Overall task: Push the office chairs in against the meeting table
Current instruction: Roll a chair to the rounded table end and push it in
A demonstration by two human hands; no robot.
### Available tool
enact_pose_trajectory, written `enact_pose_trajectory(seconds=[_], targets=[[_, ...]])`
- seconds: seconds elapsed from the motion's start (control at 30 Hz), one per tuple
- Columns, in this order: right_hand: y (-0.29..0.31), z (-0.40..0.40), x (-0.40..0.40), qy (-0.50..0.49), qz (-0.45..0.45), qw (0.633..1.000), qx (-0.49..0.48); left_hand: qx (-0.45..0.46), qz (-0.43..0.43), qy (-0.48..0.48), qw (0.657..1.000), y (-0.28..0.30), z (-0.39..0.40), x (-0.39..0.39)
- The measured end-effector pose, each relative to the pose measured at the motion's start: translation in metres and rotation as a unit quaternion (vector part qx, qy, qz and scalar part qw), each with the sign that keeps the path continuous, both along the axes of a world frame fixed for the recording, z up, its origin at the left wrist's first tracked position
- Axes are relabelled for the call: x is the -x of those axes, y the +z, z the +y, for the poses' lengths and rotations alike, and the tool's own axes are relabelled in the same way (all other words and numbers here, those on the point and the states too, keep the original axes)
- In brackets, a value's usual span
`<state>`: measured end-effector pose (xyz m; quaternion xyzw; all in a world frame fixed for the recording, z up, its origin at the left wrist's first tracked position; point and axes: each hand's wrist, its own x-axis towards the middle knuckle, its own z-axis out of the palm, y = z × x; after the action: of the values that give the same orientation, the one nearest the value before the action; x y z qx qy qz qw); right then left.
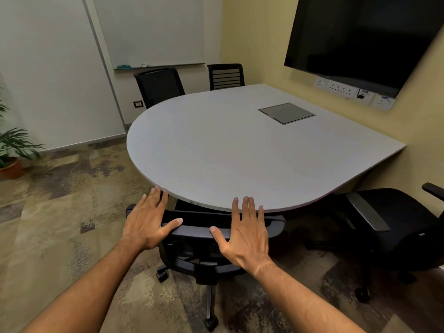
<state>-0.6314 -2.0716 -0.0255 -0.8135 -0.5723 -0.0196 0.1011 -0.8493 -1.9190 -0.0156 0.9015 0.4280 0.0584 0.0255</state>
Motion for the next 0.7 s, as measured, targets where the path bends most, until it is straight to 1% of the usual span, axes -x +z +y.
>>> enact_pose_trajectory(seconds=[0.13, 0.33, 0.5, 0.7], targets=[[-0.001, 0.027, 0.015, -0.03, 0.023, 0.999, 0.011, 0.007, -0.003, -0.039, 0.999, 0.003, 0.037, 0.006], [0.001, 0.052, 0.036, -0.065, 0.05, 0.996, 0.016, -0.01, -0.016, -0.067, 0.998, 0.003, 0.077, 0.014], [0.001, 0.07, 0.06, -0.065, 0.061, 0.996, -0.002, -0.023, -0.016, -0.076, 0.997, 0.005, 0.106, 0.026], [0.003, 0.079, 0.057, -0.061, 0.053, 0.996, -0.022, -0.026, -0.038, -0.084, 0.995, 0.005, 0.118, 0.026]])
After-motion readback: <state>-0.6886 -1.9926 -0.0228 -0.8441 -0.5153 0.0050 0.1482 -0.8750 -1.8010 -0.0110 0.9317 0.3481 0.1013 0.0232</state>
